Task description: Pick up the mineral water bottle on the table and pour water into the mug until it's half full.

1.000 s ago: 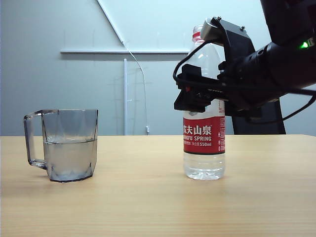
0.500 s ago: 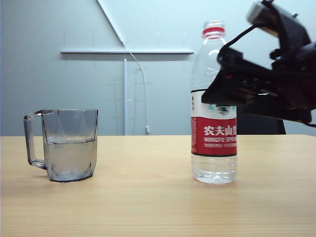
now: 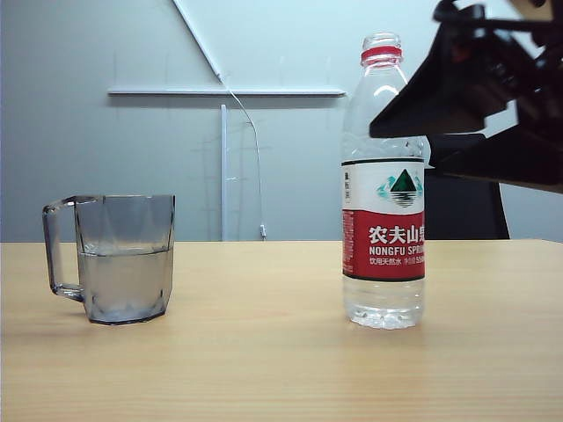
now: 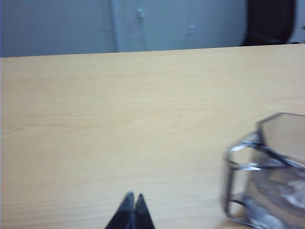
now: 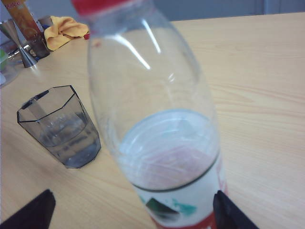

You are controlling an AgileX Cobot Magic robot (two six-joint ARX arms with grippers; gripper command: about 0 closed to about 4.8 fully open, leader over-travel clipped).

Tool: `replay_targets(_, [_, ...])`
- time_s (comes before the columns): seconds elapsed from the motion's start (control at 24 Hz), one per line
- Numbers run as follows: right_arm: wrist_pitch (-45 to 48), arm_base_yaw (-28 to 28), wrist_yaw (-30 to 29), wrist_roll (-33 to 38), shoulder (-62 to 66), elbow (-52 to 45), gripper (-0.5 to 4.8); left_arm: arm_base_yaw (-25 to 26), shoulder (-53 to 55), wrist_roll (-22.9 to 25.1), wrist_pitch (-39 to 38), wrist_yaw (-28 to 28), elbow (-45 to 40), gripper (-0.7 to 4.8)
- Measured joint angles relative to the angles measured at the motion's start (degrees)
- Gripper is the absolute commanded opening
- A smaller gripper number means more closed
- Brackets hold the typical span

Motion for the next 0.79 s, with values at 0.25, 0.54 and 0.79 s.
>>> replay_targets(0.25, [-10.97, -0.02, -0.04, 1.16, -13.38, 0.00, 3.51, 4.74, 0.00, 0.00, 0.00, -0.02, 0.00, -0.02])
replay_targets(0.54, [-26.29, 0.00, -0.02, 2.40, -31.61, -0.02, -0.08, 5.20, 0.00, 0.00, 0.00, 0.02, 0.00, -0.02])
replay_targets(0.79, [-29.35, -0.04, 1.53, 2.64, -37.40, -0.02, -0.07, 5.20, 0.00, 0.00, 0.00, 0.02, 0.00, -0.02])
